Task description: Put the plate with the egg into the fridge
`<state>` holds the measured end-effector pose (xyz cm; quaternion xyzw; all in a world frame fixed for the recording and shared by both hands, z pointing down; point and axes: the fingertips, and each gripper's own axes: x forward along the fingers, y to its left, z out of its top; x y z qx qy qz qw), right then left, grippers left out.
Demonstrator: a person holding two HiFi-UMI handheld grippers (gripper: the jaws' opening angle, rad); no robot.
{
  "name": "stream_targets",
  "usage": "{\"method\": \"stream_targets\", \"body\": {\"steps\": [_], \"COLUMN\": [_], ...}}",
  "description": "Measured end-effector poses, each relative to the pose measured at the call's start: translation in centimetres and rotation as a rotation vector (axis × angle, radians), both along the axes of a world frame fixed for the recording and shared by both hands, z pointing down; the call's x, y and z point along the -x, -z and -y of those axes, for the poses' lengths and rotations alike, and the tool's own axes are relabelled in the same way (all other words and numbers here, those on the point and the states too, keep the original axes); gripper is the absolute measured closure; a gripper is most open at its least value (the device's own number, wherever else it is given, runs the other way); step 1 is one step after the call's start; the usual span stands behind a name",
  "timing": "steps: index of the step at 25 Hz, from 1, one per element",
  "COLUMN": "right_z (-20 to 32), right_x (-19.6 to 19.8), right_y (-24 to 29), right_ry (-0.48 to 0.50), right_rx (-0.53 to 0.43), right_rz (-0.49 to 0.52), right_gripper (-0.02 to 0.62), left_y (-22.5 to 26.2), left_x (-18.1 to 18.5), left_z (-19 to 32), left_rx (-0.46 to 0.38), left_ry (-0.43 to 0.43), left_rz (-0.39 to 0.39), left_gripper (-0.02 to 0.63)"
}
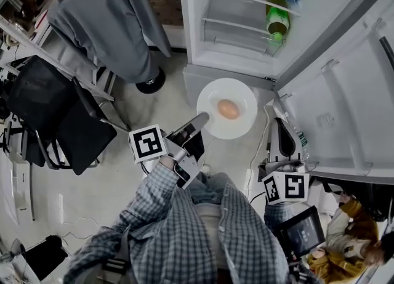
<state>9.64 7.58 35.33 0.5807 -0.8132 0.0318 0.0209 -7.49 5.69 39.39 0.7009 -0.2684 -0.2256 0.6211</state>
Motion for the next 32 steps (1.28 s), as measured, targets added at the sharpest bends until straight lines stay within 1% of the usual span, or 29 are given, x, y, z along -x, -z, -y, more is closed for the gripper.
{"method": "stream_targets", "body": {"steps": [5, 10, 16, 25, 32], "right_z": [2.5, 5.3, 10.2, 17.5, 20.8], "right_x": [0.0, 0.1, 0.1, 0.7, 0.4], "right_y": [-0.2, -0.2, -0.2, -0.1, 0.3], "right_ry": [0.011, 0.042, 0.116, 0.220, 0.266], "right_rx": [0.009, 0.002, -0.018, -0.027, -0.044], "right_rz": [-0.010, -0.027, -0.109, -0.125, -0.151], "right_gripper": [0.589, 0.589, 0.589, 0.589, 0.589], "left_y": [-0.2, -0.8, -1.4, -0.1, -0.1], "left_x": [0.0, -0.4, -1.4, -3.4, -4.2], "left_z": [2.2, 4.7, 9.6, 17.3, 20.8], "left_rx": [0.013, 0.026, 0.030, 0.004, 0.007], "left_ry": [0.010, 0.033, 0.073, 0.118, 0.152], "left_rz": [-0.012, -0.019, 0.004, 0.006, 0.004], "left_gripper": [0.588, 0.588, 0.588, 0.588, 0.588]}}
